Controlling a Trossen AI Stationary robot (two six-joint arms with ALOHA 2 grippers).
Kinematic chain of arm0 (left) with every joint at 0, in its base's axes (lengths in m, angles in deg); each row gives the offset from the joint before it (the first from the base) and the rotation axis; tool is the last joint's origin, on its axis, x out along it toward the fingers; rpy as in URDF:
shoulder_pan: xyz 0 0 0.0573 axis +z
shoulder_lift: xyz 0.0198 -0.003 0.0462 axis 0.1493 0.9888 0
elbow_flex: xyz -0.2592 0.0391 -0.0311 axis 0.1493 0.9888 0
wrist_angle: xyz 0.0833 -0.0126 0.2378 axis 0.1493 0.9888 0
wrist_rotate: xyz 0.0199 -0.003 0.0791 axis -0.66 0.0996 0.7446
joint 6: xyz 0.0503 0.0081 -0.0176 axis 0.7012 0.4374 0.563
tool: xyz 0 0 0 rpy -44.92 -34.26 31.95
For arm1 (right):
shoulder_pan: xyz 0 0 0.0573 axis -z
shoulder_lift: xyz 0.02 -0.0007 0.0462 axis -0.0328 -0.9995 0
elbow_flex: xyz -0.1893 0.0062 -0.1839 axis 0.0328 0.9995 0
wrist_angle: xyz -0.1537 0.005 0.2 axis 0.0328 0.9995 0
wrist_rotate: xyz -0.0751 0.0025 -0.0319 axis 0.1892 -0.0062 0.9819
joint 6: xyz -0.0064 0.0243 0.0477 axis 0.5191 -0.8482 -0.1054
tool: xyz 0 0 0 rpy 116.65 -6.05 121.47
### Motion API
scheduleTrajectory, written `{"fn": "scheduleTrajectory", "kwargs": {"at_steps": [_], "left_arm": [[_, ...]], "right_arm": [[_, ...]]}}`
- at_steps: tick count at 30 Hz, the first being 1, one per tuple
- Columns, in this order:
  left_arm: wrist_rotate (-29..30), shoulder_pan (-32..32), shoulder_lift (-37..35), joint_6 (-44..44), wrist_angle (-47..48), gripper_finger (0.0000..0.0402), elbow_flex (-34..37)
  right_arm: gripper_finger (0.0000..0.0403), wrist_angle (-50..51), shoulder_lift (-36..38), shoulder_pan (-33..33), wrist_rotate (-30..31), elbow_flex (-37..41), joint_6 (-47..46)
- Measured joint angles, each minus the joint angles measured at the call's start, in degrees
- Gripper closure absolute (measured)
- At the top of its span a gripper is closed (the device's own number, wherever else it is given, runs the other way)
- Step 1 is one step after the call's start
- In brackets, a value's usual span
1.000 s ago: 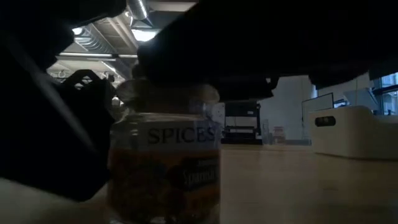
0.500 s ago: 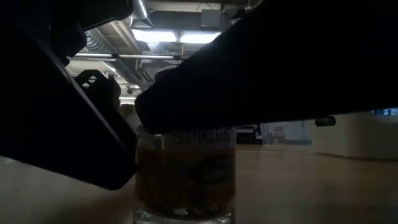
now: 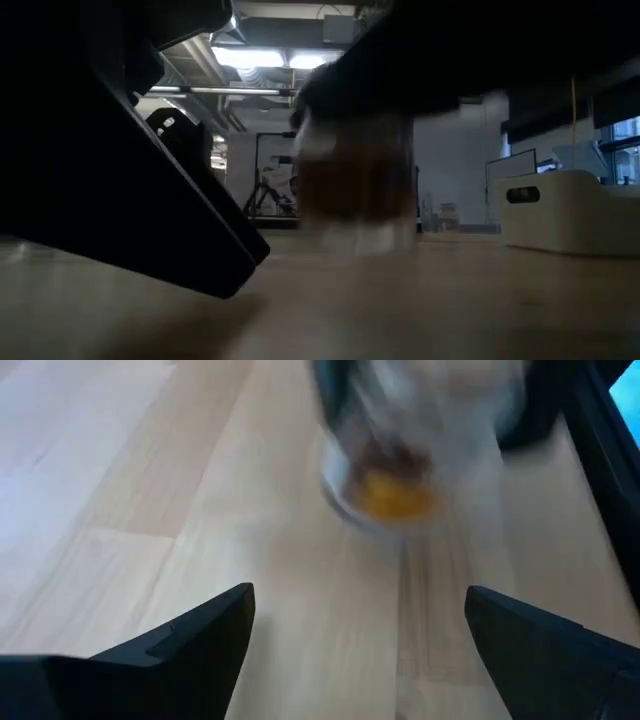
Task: Sort spices by type
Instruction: Put the middle brown seasoning bottle into the right transparent bin
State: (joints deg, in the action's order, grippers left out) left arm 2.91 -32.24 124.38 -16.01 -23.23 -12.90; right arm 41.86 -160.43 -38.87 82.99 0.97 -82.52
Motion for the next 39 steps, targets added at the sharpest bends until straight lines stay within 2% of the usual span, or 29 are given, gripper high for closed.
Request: {"fn": "scheduleTrajectory", "kwargs": {"at_steps": [7, 15, 22, 27, 34, 39], "left_arm": [[0.0, 0.8, -1.0, 5.1, 2.0, 0.0057, 0.1], [0.1, 3.1, -6.3, 15.1, 14.1, 0.0057, 0.1], [0.8, 7.7, -11.8, 18.9, 14.8, 0.0057, 7.0], [-0.5, 11.8, -17.7, 20.8, 11.6, 0.0057, 14.5], [-10.1, 17.5, -26.2, 24.7, -2.4, 0.0057, 26.0], [-10.4, 19.6, -29.8, 25.7, -5.8, 0.0057, 30.8]], "right_arm": [[0.0219, 15.8, 11.0, 2.1, 5.6, 0.0, -0.4], [0.0219, 33.7, 22.3, 8.1, 13.9, 0.0, -1.7], [0.022, 47.3, 29.1, 16.3, 17.7, 0.0, -4.9], [0.022, 50.6, 31.9, 23.6, 18.7, 1.2, -4.9], [0.022, 50.1, 36.8, 37.3, 19.4, 8.2, -4.4], [0.022, 44.6, 39.5, 48.3, 18.5, 14.4, -2.5]]}}
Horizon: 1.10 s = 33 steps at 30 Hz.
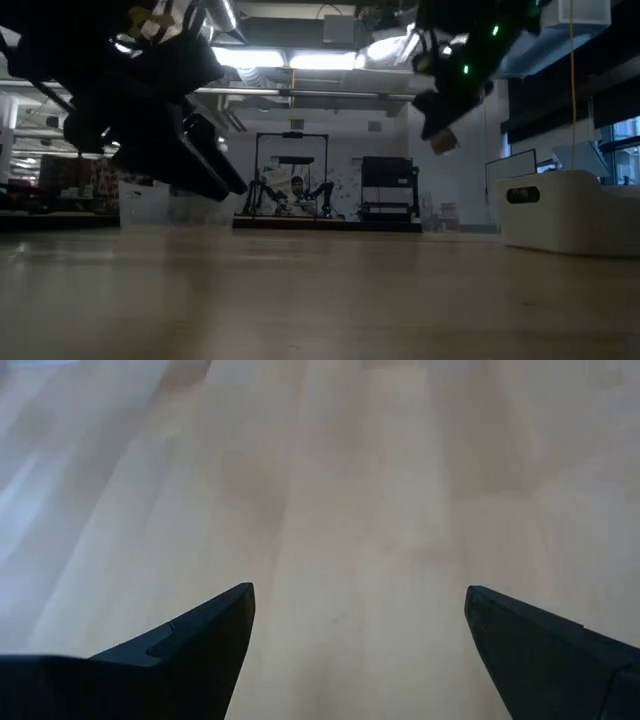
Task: Sort spices by type
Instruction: Put the middle brown seasoning bottle into the right transparent bin
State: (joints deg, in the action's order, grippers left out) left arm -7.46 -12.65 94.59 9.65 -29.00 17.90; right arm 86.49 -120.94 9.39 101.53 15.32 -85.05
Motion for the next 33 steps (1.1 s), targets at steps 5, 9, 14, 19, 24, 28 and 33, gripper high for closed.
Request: {"fn": "scheduleTrajectory", "kwargs": {"at_steps": [5, 9, 14, 19, 24, 28, 33], "left_arm": [[0.0, 1.7, 0.0, 4.8, 0.2, 0.0057, 0.7], [0.0, 3.1, 0.0, 8.8, 0.1, 0.0057, 0.7], [0.0, 4.5, 0.0, 12.4, 0.3, 0.0057, 0.7], [0.0, 6.0, 0.0, 15.5, 0.3, 0.0057, 0.7], [0.0, 7.2, 0.0, 16.2, 0.3, 0.0057, 0.7], [0.0, 7.6, 0.0, 16.5, 0.6, 0.0057, 0.6], [0.0, 7.6, 0.0, 16.7, 1.4, 0.0057, 0.6]], "right_arm": [[0.022, -9.1, 0.1, 10.2, -5.0, 5.5, 1.0], [0.022, -19.0, -0.3, 16.4, -9.1, 9.5, 0.9], [0.022, -26.6, -0.3, 20.4, -12.9, 14.2, -2.4], [0.0219, -34.1, -1.1, 20.4, -13.0, 18.3, -4.2], [0.0217, -36.1, -4.9, 20.4, -11.9, 19.5, -6.9], [0.0216, -36.9, -8.4, 20.4, -11.9, 19.5, -8.6], [0.0215, -38.2, -11.1, 20.4, -12.0, 19.5, -9.9]]}}
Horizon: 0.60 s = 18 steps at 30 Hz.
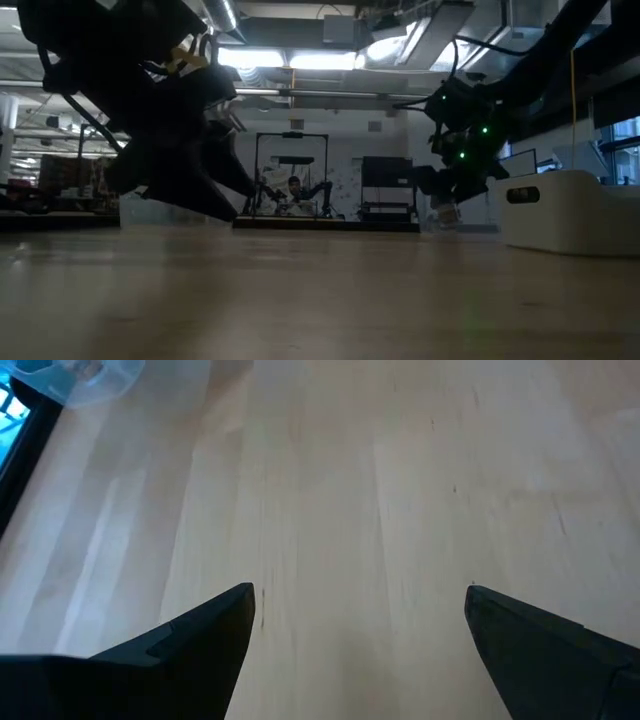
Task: Sort spices by type
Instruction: Put the middle brown seasoning bottle into the right transparent bin, then put the left black seasoning can into the white bin
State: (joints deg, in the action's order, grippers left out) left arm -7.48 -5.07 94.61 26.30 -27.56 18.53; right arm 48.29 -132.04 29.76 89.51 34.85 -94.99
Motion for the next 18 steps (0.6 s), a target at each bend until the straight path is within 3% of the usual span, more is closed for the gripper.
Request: {"fn": "scheduleTrajectory", "kwargs": {"at_steps": [5, 12, 18], "left_arm": [[0.0, 0.0, 0.0, -0.5, 0.2, 0.0057, 0.0], [0.0, -0.1, 0.0, -1.0, 0.1, 0.0057, 0.0], [0.0, -0.2, 0.0, -4.0, 0.1, 0.0057, 0.0]], "right_arm": [[0.0202, -0.5, -0.1, -0.1, 0.4, 0.0, -0.1], [0.0152, -0.7, 0.1, -0.1, 0.3, 0.0, 0.4], [0.0123, -0.5, 7.3, -1.0, -5.8, 0.0, 3.9]]}}
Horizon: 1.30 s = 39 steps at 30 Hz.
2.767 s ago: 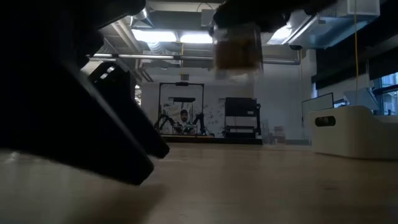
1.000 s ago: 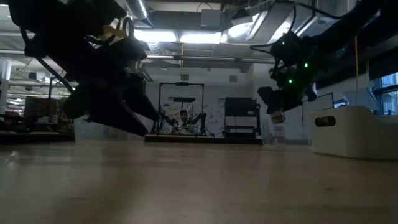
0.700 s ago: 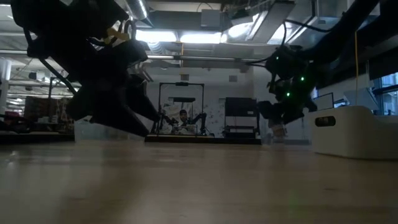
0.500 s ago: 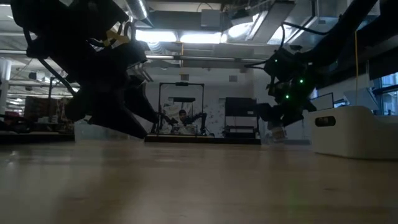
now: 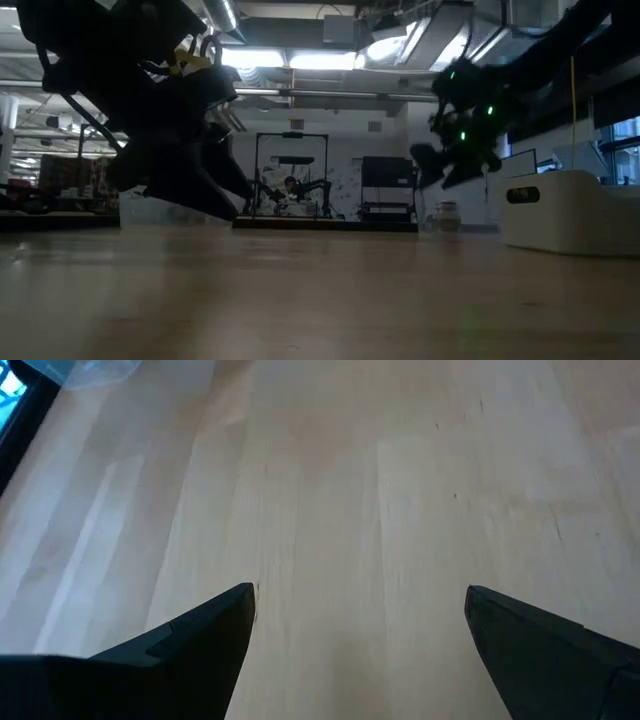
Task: Sort spices by type
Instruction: Put the left black seasoning can into the white bin
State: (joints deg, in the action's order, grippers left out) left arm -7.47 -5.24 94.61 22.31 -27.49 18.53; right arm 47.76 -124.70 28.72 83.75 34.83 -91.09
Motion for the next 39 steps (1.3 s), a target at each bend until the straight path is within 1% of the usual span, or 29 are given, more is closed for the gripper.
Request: {"fn": "scheduleTrajectory", "kwargs": {"at_steps": [4, 9, 13, 15, 19, 21, 24, 27, 30, 33, 37, 39], "left_arm": [[0.0, 0.0, 0.0, -4.9, -0.3, 0.0057, 0.0], [0.0, -0.4, 0.0, -9.0, -3.0, 0.0057, 0.0], [-0.6, -2.2, 0.0, -9.1, -7.9, 0.0057, 0.0], [-0.8, -3.3, 0.0, -8.4, -9.5, 0.0057, -0.3], [-0.8, -6.3, 0.0, -4.8, -7.7, 0.0057, -3.3], [-0.8, -8.2, 0.0, -2.4, -4.8, 0.0057, -5.8], [-0.9, -11.3, 0.0, -0.8, 3.6, 0.0057, -11.2], [0.2, -14.4, 0.0, -1.8, 17.4, 0.0057, -17.6], [1.1, -17.8, 0.1, -4.6, 31.4, 0.0057, -23.9], [1.1, -21.3, 0.1, -8.6, 42.8, 0.0057, -29.3], [0.9, -25.6, 0.1, -14.0, 57.9, 0.0057, -34.6], [-0.2, -27.5, 0.1, -17.5, 65.1, 0.0057, -36.5]], "right_arm": [[0.0121, -0.2, 7.5, -4.3, -2.7, -0.1, 3.2], [0.0123, -1.0, 13.7, -13.8, -5.9, -0.1, 7.6], [0.0123, -3.9, 13.9, -22.2, -9.5, -0.1, 9.7], [0.0123, -6.1, 13.1, -26.3, -10.2, -0.1, 10.0], [0.0123, -10.0, 10.3, -33.5, -10.4, -0.1, 10.1], [0.0123, -12.5, 8.4, -36.5, -10.3, -0.1, 10.1], [0.0123, -16.3, 5.5, -40.1, -10.3, -0.1, 10.2], [0.0123, -20.7, 3.2, -42.4, -10.3, -0.1, 10.4], [0.0123, -23.0, 2.0, -44.5, -10.3, -0.1, 9.8], [0.0123, -24.3, 1.9, -46.6, -10.2, -0.1, 8.0], [0.0123, -26.7, 1.9, -49.2, -10.1, -0.1, 6.3], [0.0123, -28.1, 1.9, -50.4, -10.0, -0.1, 5.5]]}}
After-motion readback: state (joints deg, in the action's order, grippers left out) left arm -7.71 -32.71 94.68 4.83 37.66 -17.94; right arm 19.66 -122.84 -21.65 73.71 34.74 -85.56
